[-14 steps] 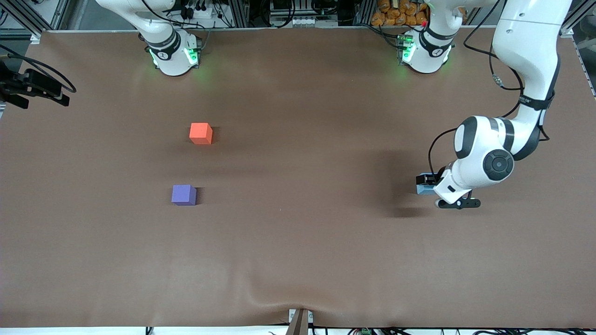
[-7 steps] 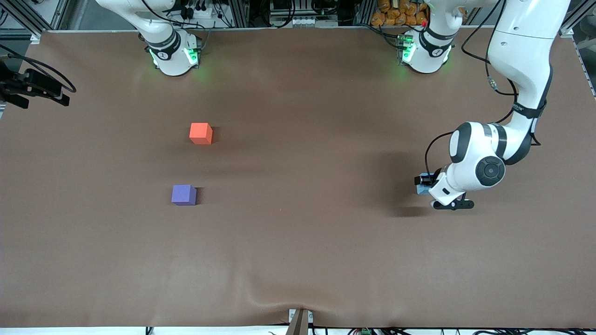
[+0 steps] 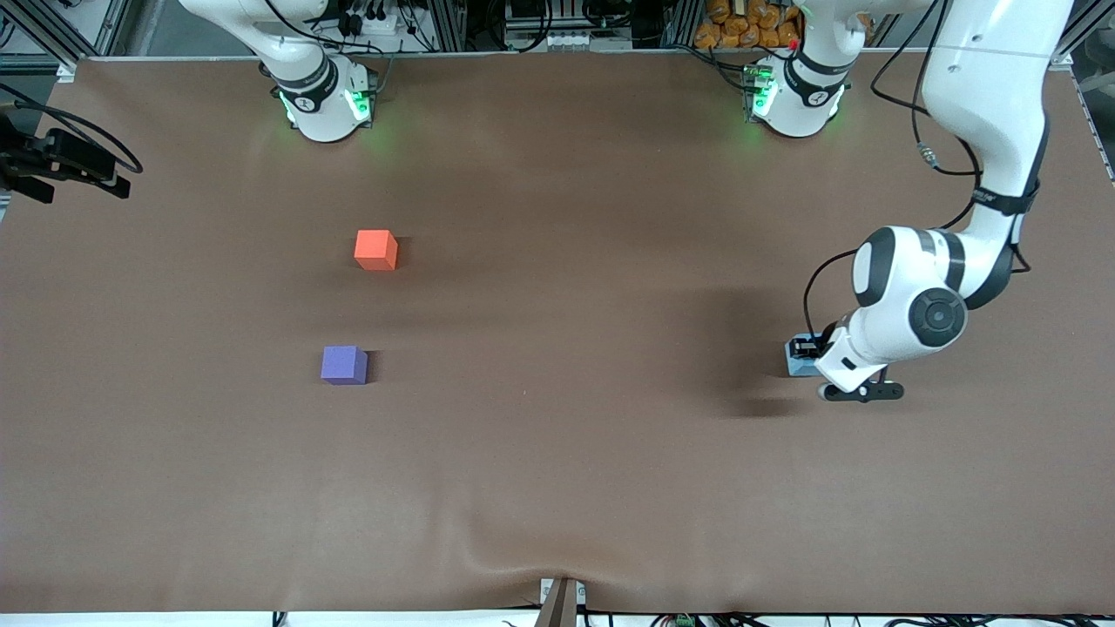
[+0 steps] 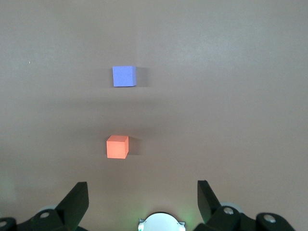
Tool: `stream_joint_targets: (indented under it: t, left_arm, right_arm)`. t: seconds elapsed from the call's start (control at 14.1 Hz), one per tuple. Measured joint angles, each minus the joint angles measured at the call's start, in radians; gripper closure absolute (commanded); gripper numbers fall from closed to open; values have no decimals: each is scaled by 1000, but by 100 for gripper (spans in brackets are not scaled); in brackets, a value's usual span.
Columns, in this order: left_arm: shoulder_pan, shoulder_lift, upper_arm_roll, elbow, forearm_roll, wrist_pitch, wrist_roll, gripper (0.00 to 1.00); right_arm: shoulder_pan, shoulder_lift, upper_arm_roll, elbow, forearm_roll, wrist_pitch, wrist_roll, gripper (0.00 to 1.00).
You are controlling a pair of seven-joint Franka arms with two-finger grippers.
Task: Place blue block between orange and purple blocks
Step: 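Lift the light-blue cube off the table with the left gripper, then carry the light-blue cube toward the table middle with the left gripper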
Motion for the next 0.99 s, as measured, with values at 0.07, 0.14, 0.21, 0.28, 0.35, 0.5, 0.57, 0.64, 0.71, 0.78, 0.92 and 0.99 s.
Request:
stream_joint_targets:
  t: [0.07,0.14,0.21,0.28,0.35,0.5,0.57,0.64,0.71,0.78,0.92,0.99]
  left_arm:
    - [1,-26,0,11,0,-18,-7,100]
    - [2,-54,0,32,0,-61,-24,100]
    - [2,-79,-1,67,0,-128,-43,100]
    - [-1,-100,-4,113,0,-208,-62,100]
    - [-10,-114,-9,159,0,-280,-84,100]
    - [-54,-122,-19,222,0,-353,-151,100]
    - [-85,-121,-22,236,0,-361,-185,100]
    - [-121,-118,-25,245,-3,-363,-218,100]
    - [-157,-115,-28,253,-14,-363,-252,100]
    - [-194,-109,-31,267,-34,-363,-289,100]
    - [-268,-84,-33,314,-85,-363,-358,100]
    - [-302,-64,-34,340,-112,-363,-394,100]
  right_arm:
    - [0,0,0,0,0,0,0,0]
    - [0,0,0,0,0,0,0,0]
    - [0,0,0,0,0,0,0,0]
    - [0,0,0,0,0,0,0,0]
    - [0,0,0,0,0,0,0,0]
    - [0,0,0,0,0,0,0,0]
    - [0,0,0,0,0,0,0,0]
    - [0,0,0,0,0,0,0,0]
    - [0,0,0,0,0,0,0,0]
    - [0,0,0,0,0,0,0,0]
    - [0,0,-1,0,0,0,0,0]
    - [0,0,-1,0,0,0,0,0]
